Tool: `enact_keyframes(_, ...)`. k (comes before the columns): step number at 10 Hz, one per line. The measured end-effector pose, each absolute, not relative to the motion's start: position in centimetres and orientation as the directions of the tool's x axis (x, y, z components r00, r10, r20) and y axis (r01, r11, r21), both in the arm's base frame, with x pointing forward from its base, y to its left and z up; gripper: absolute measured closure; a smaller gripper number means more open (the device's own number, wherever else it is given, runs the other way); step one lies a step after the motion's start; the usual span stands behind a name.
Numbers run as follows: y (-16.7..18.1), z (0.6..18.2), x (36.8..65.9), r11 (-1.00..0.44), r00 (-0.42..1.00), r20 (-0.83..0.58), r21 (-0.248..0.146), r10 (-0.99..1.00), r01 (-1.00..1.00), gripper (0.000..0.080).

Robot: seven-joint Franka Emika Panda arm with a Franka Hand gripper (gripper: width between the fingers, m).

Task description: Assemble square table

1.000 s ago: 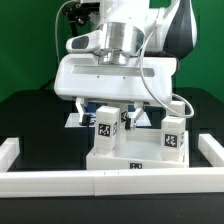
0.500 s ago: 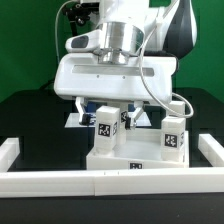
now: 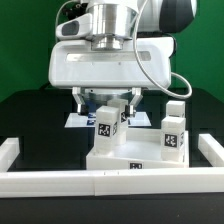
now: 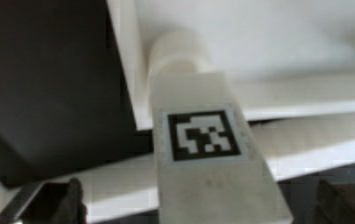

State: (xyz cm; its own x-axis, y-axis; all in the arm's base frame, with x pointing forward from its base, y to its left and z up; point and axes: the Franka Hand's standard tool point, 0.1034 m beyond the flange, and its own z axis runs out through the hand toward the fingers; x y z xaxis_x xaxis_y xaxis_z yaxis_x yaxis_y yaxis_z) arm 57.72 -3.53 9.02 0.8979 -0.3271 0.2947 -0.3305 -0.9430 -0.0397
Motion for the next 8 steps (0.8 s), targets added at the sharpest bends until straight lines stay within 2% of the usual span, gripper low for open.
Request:
enact_keyframes(3, -3.87, 8.56, 57.49, -0.933, 0.932, 0.064, -0.062, -0.358, -0.354, 0.0151)
enact_keyframes(6, -3.75, 8.20, 57.65, -0.929, 0.929, 0.049, -0.058, -0.368, -0.365, 0.0160)
enact_keyframes(7, -3.82, 8.15, 57.63, -0.929, 0.928, 0.048, -0.058, -0.369, -0.366, 0.0346)
enact_keyframes(8, -3.82, 8.15, 57.63, -0.929, 0.928, 0.048, -0.058, -0.369, -0.366, 0.0346)
